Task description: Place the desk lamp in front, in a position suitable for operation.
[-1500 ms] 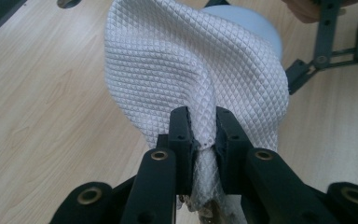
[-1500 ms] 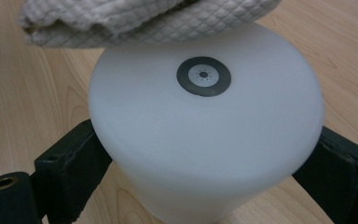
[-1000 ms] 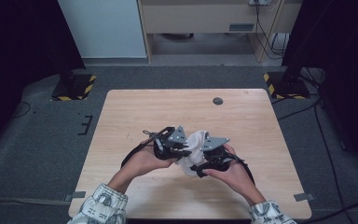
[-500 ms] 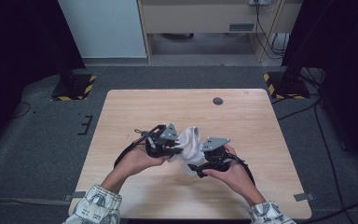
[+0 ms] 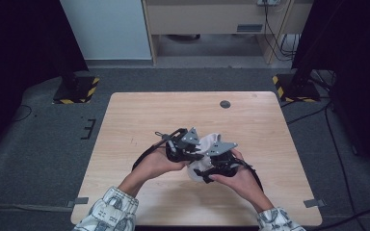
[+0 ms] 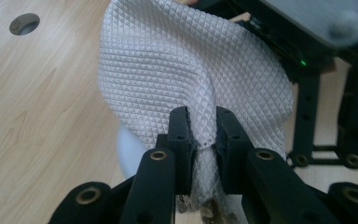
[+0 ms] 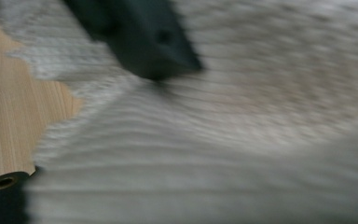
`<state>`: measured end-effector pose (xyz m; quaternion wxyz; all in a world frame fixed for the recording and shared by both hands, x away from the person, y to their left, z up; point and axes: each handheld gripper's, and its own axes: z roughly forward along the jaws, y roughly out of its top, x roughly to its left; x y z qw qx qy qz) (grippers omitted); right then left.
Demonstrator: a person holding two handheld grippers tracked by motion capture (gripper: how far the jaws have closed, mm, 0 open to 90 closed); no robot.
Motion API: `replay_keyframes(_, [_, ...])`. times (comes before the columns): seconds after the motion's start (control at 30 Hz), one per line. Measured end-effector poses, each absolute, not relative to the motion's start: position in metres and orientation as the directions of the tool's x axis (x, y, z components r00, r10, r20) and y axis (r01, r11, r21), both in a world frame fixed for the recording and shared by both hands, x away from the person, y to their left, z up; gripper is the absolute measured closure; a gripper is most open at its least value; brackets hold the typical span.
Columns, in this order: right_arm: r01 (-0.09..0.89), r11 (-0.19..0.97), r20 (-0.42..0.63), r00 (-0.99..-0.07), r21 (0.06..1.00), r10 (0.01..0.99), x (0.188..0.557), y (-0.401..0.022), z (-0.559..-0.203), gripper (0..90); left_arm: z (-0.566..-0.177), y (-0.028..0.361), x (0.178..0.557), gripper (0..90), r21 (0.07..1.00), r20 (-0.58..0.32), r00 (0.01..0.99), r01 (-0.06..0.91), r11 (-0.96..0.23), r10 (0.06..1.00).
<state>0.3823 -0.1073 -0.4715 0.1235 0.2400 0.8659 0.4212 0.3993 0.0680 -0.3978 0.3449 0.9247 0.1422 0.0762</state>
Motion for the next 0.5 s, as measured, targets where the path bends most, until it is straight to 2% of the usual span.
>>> replay_keyframes(0.2, [0.306,0.534,-0.022,-0.852,0.788,0.522,0.381,-0.107,-0.472,9.3,-0.396,0.068,0.410,78.2,0.650,0.065,0.933,0.229,-0.724,0.353])
replay_keyframes(0.5, [0.300,0.537,-0.034,-0.850,0.788,0.525,0.380,-0.106,-0.473,9.3,-0.394,0.096,0.414,78.2,0.642,0.075,0.897,0.290,-0.710,0.435])
